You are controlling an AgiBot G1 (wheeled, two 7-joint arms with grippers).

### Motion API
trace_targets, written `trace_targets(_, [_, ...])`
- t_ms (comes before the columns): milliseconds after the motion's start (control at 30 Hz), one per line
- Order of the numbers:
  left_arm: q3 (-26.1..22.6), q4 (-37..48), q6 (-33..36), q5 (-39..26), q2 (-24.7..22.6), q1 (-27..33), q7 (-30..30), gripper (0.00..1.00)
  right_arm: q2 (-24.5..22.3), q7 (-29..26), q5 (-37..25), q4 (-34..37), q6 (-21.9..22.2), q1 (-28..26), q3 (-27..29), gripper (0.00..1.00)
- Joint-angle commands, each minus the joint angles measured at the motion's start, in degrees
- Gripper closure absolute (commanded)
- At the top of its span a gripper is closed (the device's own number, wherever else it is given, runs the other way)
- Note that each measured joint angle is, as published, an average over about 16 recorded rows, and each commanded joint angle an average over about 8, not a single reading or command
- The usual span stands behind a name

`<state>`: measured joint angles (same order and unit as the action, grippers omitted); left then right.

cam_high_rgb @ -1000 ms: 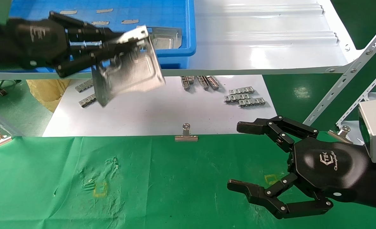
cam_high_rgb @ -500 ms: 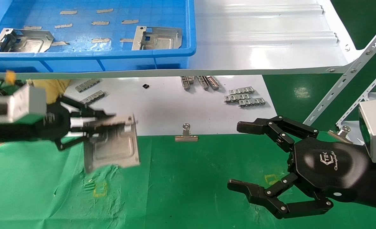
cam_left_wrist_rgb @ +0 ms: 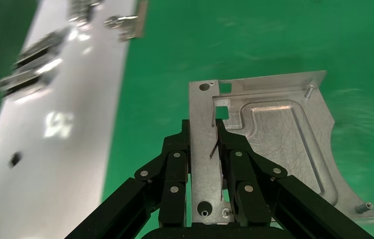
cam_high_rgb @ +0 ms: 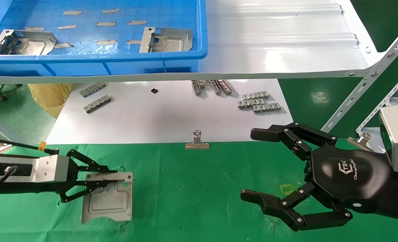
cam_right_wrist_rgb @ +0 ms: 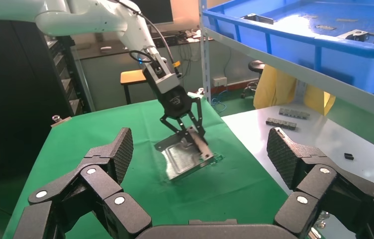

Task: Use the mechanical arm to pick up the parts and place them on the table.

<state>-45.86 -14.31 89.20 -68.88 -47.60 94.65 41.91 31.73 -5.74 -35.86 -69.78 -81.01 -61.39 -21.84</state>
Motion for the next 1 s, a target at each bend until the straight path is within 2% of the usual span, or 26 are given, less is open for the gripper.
trace_targets(33, [-0.2,1.8,-0.3,0.1,-0.4,-0.5,1.7,0.32,0.0,0.0,0.0,0.0,0.0,0.0,0.0,0.0])
trace_targets(100, [-0.4,3.5,-0.9,-0.2,-0.8,-0.5,2.8,0.07,0.0,0.0,0.0,0.0,0.0,0.0,0.0,0.0])
trace_targets(133, [-0.5,4.1,-1.2,-0.4,-1.0,-0.4,3.3,0.0,0.0,0.0,0.0,0.0,0.0,0.0,0.0,0.0])
trace_targets(467, [-1.1,8.3,-0.3,-1.3,-2.8,1.7,5.7,0.0,0.0,0.0,0.0,0.0,0.0,0.0,0.0,0.0])
trace_targets(600, [-0.9,9.5,1.4,-0.5,-3.1,2.6,2.8,0.0,0.0,0.0,0.0,0.0,0.0,0.0,0.0,0.0])
trace_targets(833, [0.8,11.7,2.1,3.0,-2.9,2.6,-5.8,0.0,0.0,0.0,0.0,0.0,0.0,0.0,0.0,0.0])
trace_targets(1000, [1.5,12.4,2.2,4.2,-2.9,2.4,-7.2,0.0,0.0,0.0,0.0,0.0,0.0,0.0,0.0,0.0])
